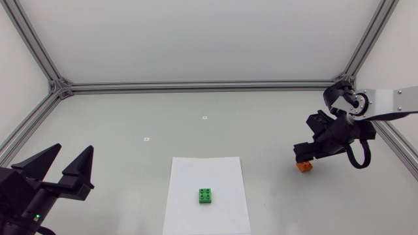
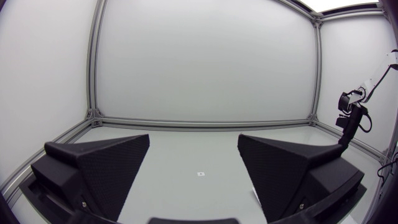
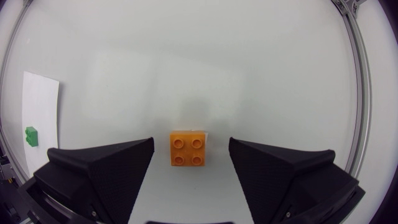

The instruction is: Pick up the orange 2x2 brick with the right arm and stack it on top of the green 2x2 brick in the center

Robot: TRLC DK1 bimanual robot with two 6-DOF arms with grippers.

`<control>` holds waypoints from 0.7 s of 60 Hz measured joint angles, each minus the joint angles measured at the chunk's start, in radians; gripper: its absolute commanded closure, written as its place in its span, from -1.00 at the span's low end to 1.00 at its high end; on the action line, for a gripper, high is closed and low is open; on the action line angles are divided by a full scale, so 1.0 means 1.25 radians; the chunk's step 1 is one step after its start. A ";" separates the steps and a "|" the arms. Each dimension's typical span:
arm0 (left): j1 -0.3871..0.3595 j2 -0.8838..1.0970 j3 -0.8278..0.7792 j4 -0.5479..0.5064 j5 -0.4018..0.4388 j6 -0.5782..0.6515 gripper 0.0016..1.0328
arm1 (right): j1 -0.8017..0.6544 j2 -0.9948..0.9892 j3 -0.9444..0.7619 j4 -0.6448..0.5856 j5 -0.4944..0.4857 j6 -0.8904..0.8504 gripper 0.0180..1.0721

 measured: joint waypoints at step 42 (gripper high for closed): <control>0.000 0.000 0.000 0.000 0.000 0.000 -0.92 | 0.000 0.030 -0.035 0.041 0.003 0.002 -0.14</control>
